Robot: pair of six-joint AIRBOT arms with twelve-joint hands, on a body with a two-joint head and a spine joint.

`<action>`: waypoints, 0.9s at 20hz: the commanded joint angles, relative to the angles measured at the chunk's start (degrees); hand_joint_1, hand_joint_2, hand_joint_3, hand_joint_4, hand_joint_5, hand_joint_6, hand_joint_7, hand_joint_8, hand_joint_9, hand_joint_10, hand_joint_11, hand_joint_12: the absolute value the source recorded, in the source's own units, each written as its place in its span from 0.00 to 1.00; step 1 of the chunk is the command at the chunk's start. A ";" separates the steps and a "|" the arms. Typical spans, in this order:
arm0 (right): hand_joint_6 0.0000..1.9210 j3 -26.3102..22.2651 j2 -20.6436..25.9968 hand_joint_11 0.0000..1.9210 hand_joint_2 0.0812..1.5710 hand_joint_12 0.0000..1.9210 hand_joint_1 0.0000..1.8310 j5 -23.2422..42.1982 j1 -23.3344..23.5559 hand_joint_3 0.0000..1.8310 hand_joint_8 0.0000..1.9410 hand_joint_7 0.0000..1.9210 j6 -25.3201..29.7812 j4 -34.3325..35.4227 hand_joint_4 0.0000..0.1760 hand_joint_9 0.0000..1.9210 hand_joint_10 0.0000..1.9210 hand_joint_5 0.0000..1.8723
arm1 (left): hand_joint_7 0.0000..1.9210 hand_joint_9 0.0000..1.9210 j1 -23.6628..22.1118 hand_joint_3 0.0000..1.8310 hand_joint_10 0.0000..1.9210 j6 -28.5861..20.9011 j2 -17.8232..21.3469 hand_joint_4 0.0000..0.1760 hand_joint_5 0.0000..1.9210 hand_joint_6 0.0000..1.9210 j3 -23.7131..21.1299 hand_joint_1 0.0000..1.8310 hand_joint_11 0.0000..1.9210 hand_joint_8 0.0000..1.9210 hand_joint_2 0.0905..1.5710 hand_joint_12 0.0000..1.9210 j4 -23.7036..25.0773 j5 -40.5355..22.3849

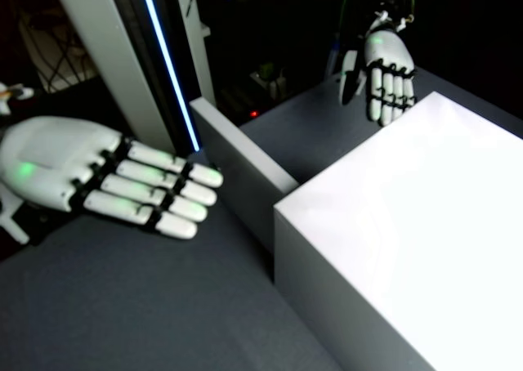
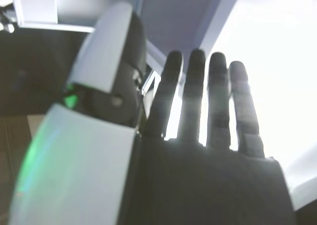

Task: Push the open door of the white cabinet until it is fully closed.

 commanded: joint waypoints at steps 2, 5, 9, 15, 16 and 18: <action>0.00 -0.36 0.30 0.00 0.80 0.00 0.00 11.72 -2.19 0.01 0.00 0.00 -0.05 3.86 0.00 0.00 0.00 0.00 | 0.00 0.00 -0.79 0.01 0.00 -0.26 -0.63 0.00 0.04 0.00 0.25 0.19 0.00 0.00 0.92 0.00 -2.03 -7.65; 0.00 -0.93 0.33 0.00 0.85 0.00 0.00 15.37 -5.49 0.01 0.00 0.00 -0.09 6.17 0.00 0.00 0.00 0.00 | 0.00 0.00 -0.85 0.00 0.00 -0.26 -0.98 0.00 0.05 0.00 0.32 0.19 0.00 0.00 0.91 0.00 -2.24 -7.62; 0.00 -1.28 0.56 0.00 0.86 0.00 0.10 15.66 -6.33 0.00 0.00 0.00 -0.07 5.39 0.00 0.00 0.00 0.01 | 0.00 0.00 -0.74 0.00 0.00 0.00 -0.75 0.00 0.05 0.00 0.56 0.19 0.00 0.00 0.92 0.00 -3.55 -8.12; 0.00 -1.37 1.18 0.00 0.88 0.22 0.06 14.64 -5.81 0.00 0.01 0.09 1.83 0.38 0.00 0.09 0.00 0.10 | 0.00 0.00 -0.62 0.00 0.00 0.93 -0.52 0.00 0.04 0.00 0.64 0.22 0.00 0.00 0.91 0.00 -5.30 -8.35; 0.01 -1.37 1.17 0.00 0.87 0.31 0.09 14.34 -5.63 0.00 0.01 0.12 2.07 -0.19 0.00 0.11 0.01 0.13 | 0.00 0.00 -0.62 0.00 0.00 0.98 -0.52 0.00 0.04 0.00 0.66 0.22 0.00 0.00 0.91 0.00 -5.46 -8.29; 0.01 -1.39 1.13 0.00 0.88 0.37 0.06 13.80 -5.37 0.00 0.01 0.14 2.60 -1.43 0.00 0.12 0.01 0.13 | 0.00 0.00 -0.62 0.00 0.00 1.12 -0.52 0.00 0.03 0.00 0.69 0.22 0.00 0.00 0.90 0.00 -5.92 -8.27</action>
